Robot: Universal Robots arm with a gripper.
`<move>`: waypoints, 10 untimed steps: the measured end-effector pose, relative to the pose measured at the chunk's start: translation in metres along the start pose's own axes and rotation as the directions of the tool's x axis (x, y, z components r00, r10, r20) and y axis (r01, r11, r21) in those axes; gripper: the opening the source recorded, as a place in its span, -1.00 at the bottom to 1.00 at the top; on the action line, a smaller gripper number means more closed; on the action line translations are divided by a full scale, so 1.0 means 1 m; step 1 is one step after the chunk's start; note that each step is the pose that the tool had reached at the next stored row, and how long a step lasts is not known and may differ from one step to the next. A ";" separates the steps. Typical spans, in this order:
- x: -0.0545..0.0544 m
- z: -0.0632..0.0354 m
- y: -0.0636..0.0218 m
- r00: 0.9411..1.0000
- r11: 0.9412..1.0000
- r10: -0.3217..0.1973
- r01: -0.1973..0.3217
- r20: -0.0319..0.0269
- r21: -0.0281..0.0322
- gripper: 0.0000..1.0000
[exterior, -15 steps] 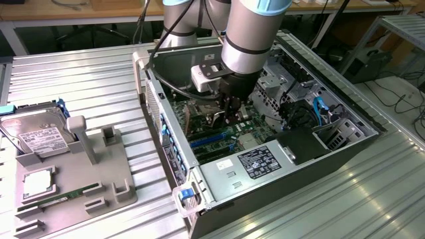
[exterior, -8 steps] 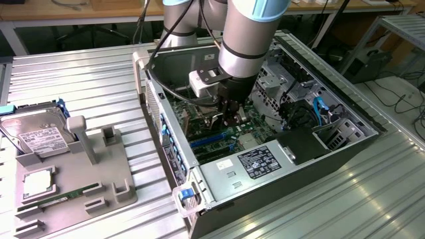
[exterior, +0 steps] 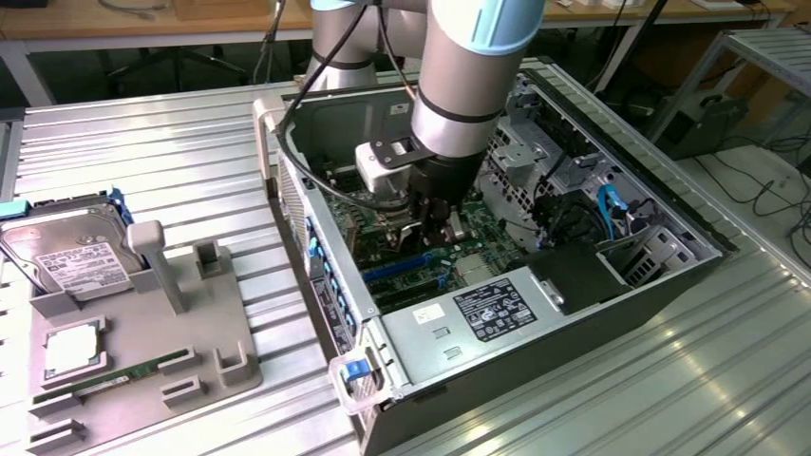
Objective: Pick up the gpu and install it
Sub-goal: 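Insert the gpu into the slot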
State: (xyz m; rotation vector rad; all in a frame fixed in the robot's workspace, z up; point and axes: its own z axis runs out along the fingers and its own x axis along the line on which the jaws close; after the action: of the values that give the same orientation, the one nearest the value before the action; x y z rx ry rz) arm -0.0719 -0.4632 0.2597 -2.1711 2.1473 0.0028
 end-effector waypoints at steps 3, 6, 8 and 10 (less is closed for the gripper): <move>0.002 0.0002 0.0032 1.000 1.000 0.000 0.000 0.000 0.000 -0.45; 0.006 0.0003 0.0044 1.000 1.000 0.000 0.000 0.000 0.000 -0.45; 0.007 0.0004 0.0061 1.000 1.000 0.000 0.000 0.000 0.000 -0.45; 0.007 0.0006 0.0078 1.000 1.000 0.000 0.000 0.000 0.000 -0.45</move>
State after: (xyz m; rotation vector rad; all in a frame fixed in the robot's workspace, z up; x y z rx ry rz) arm -0.0796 -0.4698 0.2582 -2.1706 2.1475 0.0029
